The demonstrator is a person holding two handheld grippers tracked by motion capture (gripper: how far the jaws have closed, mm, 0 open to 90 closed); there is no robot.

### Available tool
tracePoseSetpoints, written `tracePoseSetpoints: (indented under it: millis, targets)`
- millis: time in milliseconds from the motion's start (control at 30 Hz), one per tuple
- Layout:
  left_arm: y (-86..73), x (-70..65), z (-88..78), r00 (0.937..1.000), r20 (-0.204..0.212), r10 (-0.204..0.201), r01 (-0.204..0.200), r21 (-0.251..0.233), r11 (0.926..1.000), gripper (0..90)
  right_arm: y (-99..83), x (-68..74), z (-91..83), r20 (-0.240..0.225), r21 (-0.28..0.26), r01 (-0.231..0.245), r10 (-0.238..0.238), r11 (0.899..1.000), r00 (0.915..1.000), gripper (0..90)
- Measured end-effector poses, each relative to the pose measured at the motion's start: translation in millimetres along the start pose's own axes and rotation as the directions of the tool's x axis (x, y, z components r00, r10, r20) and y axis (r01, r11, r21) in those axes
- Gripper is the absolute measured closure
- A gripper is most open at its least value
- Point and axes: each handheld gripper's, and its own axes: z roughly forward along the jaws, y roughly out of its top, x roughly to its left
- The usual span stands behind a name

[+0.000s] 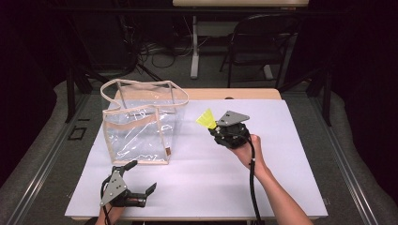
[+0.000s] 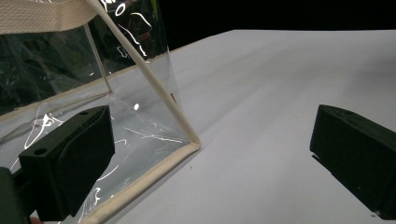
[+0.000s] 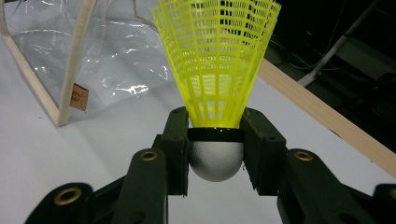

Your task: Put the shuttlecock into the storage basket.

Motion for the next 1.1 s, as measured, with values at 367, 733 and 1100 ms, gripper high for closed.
tracePoseSetpoints:
  millis: [367, 733, 1100]
  targets:
    - [0.1, -0.4, -0.2, 1.0000, 0.002, 0.001, -0.001, -0.001, 1.0000, 0.0, 12.1, -8.4, -0.7, 0.000, -0.010, 0.000, 0.000, 1.000, 1.0000, 64.3]
    - [0.1, -0.5, -0.6, 1.0000, 0.003, 0.000, 0.000, -0.002, 1.0000, 0.0, 20.6, -15.9, 0.8, 0.007, -0.010, -0.002, 0.002, 1.000, 1.0000, 64.4]
    - [0.2, -0.5, -0.6, 1.0000, 0.003, 0.002, -0.002, -0.005, 1.0000, 0.0, 27.3, -23.7, -0.7, 0.021, -0.010, -0.005, 0.005, 1.000, 0.9998, 64.4]
